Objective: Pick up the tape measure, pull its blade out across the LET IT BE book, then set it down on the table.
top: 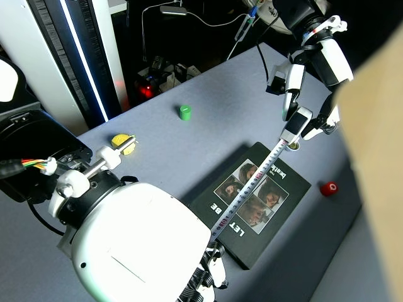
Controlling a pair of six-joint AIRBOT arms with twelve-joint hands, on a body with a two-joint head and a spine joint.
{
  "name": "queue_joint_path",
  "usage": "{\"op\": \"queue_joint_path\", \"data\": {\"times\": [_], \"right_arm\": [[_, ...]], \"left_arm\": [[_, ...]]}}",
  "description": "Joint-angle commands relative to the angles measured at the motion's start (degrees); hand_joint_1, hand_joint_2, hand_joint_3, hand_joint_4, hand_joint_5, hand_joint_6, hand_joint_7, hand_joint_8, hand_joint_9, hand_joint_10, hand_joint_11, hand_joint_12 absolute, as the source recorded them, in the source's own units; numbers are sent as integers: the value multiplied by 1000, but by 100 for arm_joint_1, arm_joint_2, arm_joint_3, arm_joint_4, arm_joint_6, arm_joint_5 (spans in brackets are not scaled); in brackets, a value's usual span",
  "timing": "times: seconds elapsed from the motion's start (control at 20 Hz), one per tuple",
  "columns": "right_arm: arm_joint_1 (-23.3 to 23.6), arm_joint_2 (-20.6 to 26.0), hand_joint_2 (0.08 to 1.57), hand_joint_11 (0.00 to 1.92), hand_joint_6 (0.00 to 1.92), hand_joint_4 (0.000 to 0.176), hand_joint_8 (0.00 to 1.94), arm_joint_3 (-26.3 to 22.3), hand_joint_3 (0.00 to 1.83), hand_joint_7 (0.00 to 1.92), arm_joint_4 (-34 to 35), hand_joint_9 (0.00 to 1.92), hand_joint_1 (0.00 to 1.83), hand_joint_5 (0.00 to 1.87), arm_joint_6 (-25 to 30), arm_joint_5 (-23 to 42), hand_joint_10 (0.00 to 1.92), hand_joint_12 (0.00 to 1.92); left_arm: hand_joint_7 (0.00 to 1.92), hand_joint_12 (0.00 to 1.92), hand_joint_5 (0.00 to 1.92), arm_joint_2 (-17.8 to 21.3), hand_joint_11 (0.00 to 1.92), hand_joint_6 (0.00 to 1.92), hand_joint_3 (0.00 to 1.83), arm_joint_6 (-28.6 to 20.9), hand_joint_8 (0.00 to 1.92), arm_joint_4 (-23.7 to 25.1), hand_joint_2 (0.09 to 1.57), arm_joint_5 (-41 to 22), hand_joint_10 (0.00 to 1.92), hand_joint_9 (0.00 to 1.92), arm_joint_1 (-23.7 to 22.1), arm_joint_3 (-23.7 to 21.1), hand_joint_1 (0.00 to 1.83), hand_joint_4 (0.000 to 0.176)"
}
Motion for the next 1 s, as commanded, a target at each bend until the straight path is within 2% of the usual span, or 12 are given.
{"op": "queue_joint_path", "data": {"times": [0.0, 0.15, 0.2, 0.25, 0.35, 0.4, 0.45, 0.5, 0.55, 0.6, 0.65, 0.95], "right_arm": [[62, 85, 1172, 661, 1170, 0, 1169, 47, 0, 961, -250, 820, 1208, 791, -43, -322, 1178, 1571], [104, 72, 1173, 661, 1175, 0, 1167, -43, 0, 964, -96, 817, 1209, 785, -67, -210, 1179, 1571], [118, 73, 1199, 635, 1252, 0, 1138, -90, 0, 897, -96, 740, 1316, 721, -70, -177, 1471, 1590], [128, 75, 1226, 579, 1307, 0, 757, -141, 0, 786, -95, 620, 1112, 745, -68, -146, 1163, 1559], [74, 66, 1108, 376, 138, 0, 111, -215, 0, 684, -89, 504, 821, 574, -69, -113, 624, 1429], [56, 50, 1066, 182, 9, 0, 5, -235, 0, 516, -89, 417, 672, 458, -74, -109, 271, 1339], [28, 36, 1051, 61, 1, 0, 0, -239, 0, 397, -87, 346, 588, 374, -75, -104, 126, 1290], [6, 17, 1028, 1, 1, 0, 0, -242, 0, 181, -79, 156, 424, 174, -75, -104, 17, 897], [-4, 8, 1028, 1, 1, 0, 0, -246, 0, 181, -77, 156, 424, 174, -77, -90, 17, 897], [-38, -4, 1040, 0, 0, 2, 0, -264, 3, 14, -34, 9, 236, 15, -77, -42, 1, 357], [-61, -14, 1027, 0, 0, 0, 0, -301, 0, 2, -1, 1, 200, 2, -90, 21, 0, 188], [67, 82, 973, 0, 0, 3, 0, -915, 0, 0, 1, 0, 20, 0, -449, 76, 0, 0]], "left_arm": [[1009, 806, 1013, 78, 994, 691, 0, 19, 934, 29, 1097, -685, 1254, 942, -47, 13, 1383, 0], [1008, 807, 1012, 78, 994, 693, 0, 19, 934, 31, 1097, -685, 1255, 942, -31, 12, 1383, 0], [1014, 808, 1015, 81, 990, 691, 0, 19, 926, 31, 1097, -686, 1264, 935, -24, 12, 1383, 0], [1017, 810, 1018, 82, 988, 689, 0, 19, 924, 31, 1097, -686, 1267, 931, -20, 13, 1383, 0], [1019, 813, 1022, 82, 986, 685, 0, 18, 922, 32, 1096, -685, 1266, 931, -15, 12, 1383, 0], [1029, 816, 1001, 82, 984, 703, 0, 18, 907, 37, 1097, -684, 1262, 934, -11, 11, 1383, 0], [1030, 817, 1000, 81, 984, 709, 0, 18, 905, 37, 1097, -668, 1261, 935, -4, 10, 1383, 0], [1031, 820, 1001, 81, 983, 715, 0, 19, 902, 45, 1096, -640, 1261, 935, 3, 10, 1384, 0], [1031, 820, 1001, 80, 983, 715, 0, 20, 902, 55, 1096, -621, 1261, 935, 8, 13, 1384, 0], [1033, 822, 998, 78, 982, 723, 0, 20, 896, 69, 1096, -580, 1258, 936, 21, 17, 1383, 0], [1033, 826, 997, 74, 985, 726, 0, 20, 895, 82, 1096, -569, 1258, 936, 36, 24, 1383, 0], [1036, 869, 998, -22, 969, 728, 0, 7, 892, 129, 1096, -505, 1259, 934, 216, 209, 1384, 0]]}}
